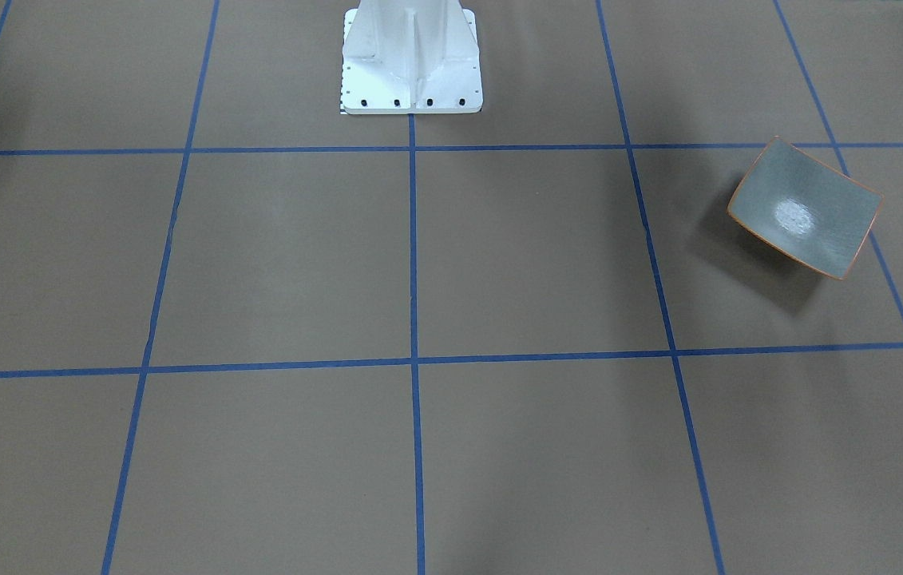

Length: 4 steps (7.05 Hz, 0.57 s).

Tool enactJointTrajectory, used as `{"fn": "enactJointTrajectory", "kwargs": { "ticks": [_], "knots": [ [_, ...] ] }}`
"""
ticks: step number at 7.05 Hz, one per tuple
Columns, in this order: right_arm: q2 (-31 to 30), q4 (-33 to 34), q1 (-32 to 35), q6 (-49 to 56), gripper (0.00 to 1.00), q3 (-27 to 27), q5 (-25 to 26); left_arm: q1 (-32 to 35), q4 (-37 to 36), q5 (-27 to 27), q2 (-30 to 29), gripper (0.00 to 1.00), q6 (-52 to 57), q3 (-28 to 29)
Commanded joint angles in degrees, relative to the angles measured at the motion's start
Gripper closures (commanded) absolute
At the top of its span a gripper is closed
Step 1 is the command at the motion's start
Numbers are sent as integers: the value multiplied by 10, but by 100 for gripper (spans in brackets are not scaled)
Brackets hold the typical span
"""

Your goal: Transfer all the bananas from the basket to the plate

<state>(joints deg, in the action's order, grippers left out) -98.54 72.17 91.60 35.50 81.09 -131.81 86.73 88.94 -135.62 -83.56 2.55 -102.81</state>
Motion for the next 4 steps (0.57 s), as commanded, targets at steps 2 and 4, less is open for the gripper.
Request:
{"fn": "enactJointTrajectory", "kwargs": {
  "ticks": [2, 4],
  "knots": [
    [-2, 0, 5, 11, 81, -15, -6, -1, 0, 0, 1, 0, 0, 1],
    [-2, 1, 5, 11, 100, -8, -8, -1, 0, -1, 2, 0, 0, 1]
  ]
}}
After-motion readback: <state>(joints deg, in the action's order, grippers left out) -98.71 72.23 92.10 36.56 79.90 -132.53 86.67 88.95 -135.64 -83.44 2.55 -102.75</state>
